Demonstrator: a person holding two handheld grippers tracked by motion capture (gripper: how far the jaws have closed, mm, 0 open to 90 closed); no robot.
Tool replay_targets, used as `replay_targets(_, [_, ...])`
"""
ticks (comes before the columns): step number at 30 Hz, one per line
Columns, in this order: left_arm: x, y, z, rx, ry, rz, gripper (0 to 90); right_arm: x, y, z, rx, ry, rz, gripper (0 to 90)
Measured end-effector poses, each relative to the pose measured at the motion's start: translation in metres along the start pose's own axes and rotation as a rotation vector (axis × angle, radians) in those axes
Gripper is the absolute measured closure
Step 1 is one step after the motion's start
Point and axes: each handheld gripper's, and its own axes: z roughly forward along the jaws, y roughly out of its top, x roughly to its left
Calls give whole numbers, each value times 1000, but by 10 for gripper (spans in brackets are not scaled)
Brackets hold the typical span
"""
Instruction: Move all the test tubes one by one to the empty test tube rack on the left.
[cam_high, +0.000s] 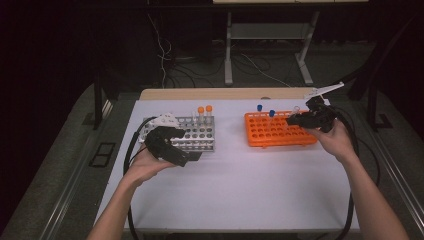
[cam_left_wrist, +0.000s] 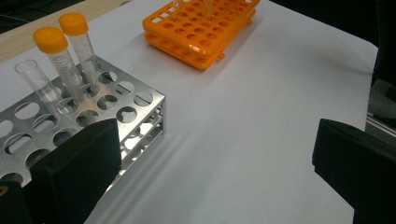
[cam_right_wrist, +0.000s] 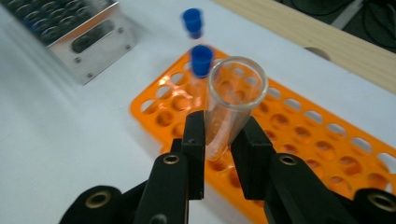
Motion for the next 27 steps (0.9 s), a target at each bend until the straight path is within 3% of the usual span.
replay_targets(14, [-6, 9, 3, 7, -16, 25, 3, 58, 5, -9, 48, 94, -134, 750])
replay_targets(27, [-12, 21, 5, 26, -36, 65, 18, 105, 12, 10, 125, 185, -249, 750])
